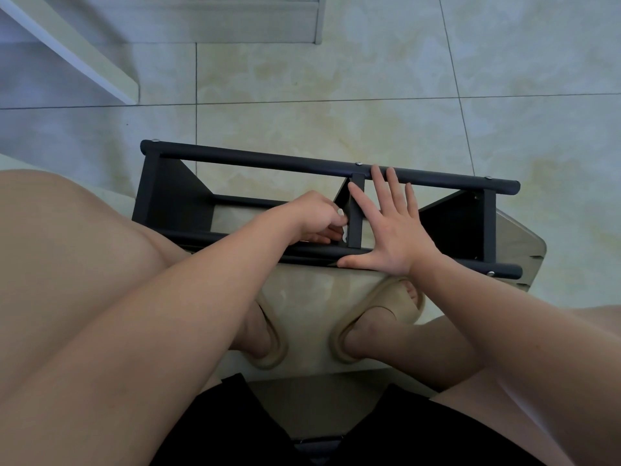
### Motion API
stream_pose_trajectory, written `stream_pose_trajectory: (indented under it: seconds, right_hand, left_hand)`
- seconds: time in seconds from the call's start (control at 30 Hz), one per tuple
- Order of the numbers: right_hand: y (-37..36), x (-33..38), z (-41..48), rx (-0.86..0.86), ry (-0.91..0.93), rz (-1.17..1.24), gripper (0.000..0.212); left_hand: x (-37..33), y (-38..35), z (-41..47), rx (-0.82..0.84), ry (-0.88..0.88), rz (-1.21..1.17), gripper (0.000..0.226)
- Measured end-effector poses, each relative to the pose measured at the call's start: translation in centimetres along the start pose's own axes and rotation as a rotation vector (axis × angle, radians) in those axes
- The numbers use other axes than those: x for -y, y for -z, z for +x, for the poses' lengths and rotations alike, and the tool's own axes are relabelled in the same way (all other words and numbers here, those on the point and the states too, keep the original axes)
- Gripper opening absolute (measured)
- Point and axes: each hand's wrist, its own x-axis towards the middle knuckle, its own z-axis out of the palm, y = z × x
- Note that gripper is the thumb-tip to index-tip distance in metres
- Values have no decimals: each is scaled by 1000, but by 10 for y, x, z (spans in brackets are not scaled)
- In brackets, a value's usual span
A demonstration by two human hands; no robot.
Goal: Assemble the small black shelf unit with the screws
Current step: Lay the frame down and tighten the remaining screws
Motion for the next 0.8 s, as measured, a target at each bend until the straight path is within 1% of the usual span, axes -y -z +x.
stream_pose_trajectory:
  seconds: [0.2, 0.33, 0.47, 0.5, 0.63, 0.8]
  right_hand:
    - [1, 1, 0, 12, -5, -4, 127]
    - [2, 2, 0, 19, -4, -10, 127]
    - [2, 2, -1, 23, -8, -5, 127]
    - [2, 2, 0, 24, -9, -6, 127]
    - [2, 1, 0, 21, -9, -4, 127]
    - [1, 1, 0, 18, -9, 0, 127]
  left_hand:
    - [1, 0, 2, -72, 12, -76, 19]
    - [1, -1, 2, -86, -5, -87, 8]
    - [0, 2, 1, -54, 3, -83, 5]
    - [0, 2, 0, -48, 4, -80, 8]
    - [0, 1, -1, -33, 9, -49, 32]
    - [-1, 0, -1, -20, 16, -38, 34]
